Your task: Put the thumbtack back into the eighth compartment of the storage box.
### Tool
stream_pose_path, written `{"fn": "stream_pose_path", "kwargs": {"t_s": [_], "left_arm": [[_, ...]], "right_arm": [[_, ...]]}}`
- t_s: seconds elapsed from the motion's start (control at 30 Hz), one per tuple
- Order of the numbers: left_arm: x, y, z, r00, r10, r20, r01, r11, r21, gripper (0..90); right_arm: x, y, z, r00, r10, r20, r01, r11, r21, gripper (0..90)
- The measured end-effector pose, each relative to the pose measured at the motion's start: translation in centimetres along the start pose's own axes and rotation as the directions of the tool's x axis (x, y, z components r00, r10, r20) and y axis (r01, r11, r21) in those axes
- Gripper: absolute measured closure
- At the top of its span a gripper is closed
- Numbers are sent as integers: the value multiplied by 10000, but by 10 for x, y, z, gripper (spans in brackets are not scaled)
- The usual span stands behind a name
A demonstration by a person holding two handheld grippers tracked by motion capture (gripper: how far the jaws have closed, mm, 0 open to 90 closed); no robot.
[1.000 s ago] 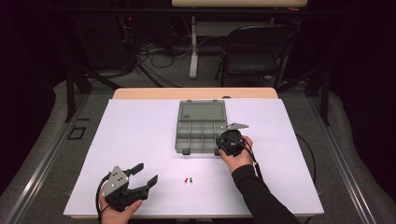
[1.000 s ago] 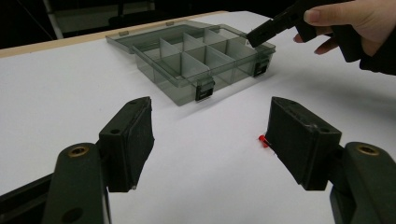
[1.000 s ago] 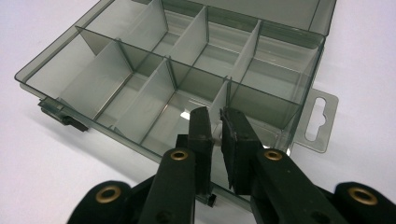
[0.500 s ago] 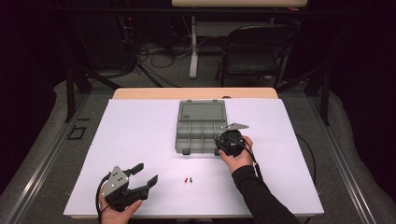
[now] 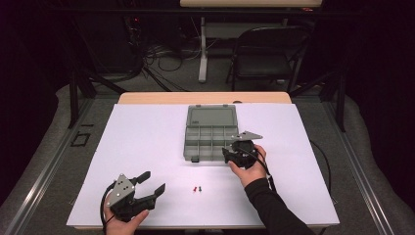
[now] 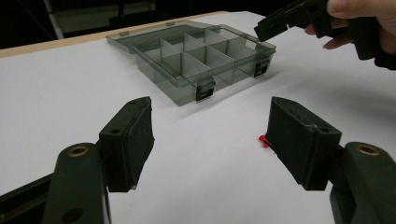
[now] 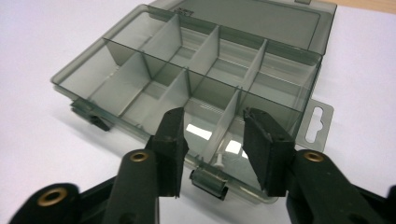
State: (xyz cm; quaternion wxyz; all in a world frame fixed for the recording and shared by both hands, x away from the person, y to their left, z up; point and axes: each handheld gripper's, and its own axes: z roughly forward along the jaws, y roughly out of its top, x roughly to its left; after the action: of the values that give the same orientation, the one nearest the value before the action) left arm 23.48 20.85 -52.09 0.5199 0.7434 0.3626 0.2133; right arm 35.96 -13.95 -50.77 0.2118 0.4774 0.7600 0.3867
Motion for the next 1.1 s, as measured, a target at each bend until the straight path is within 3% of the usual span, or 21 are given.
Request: {"fn": "stream_pose_path", "kwargs": {"t_s": [0.07, 0.2, 0.23, 0.43, 0.77, 0.9, 1.1], "left_arm": [[0, 0, 0, 10000, -7, 5, 7, 10000, 2, 315], [0, 0, 0, 10000, -11, 8, 11, 10000, 9, 315], [0, 0, 0, 10000, -16, 9, 16, 10000, 18, 315], [-1, 0, 0, 10000, -13, 10, 13, 10000, 7, 315], [-1, 0, 0, 10000, -10, 14, 10, 10000, 4, 315], [-1, 0, 0, 10000, -14, 18, 14, 10000, 1, 315], [-2, 0, 1, 10000, 5, -9, -5, 10000, 18, 315]], "right_arm": [[2, 0, -3, 10000, -22, -50, 22, 10000, -62, 544], [11, -2, -12, 9987, -502, -120, 499, 9984, -284, 510], [18, -3, -18, 9966, -778, -264, 766, 9960, -462, 506], [34, -10, -27, 9894, -1261, -715, 1214, 9904, -664, 512], [49, -20, -40, 9835, -1388, -1161, 1285, 9874, -921, 509], [53, -26, -45, 9834, -1244, -1324, 1118, 9889, -981, 490], [58, -32, -48, 9796, -1392, -1448, 1217, 9849, -1231, 443]]}}
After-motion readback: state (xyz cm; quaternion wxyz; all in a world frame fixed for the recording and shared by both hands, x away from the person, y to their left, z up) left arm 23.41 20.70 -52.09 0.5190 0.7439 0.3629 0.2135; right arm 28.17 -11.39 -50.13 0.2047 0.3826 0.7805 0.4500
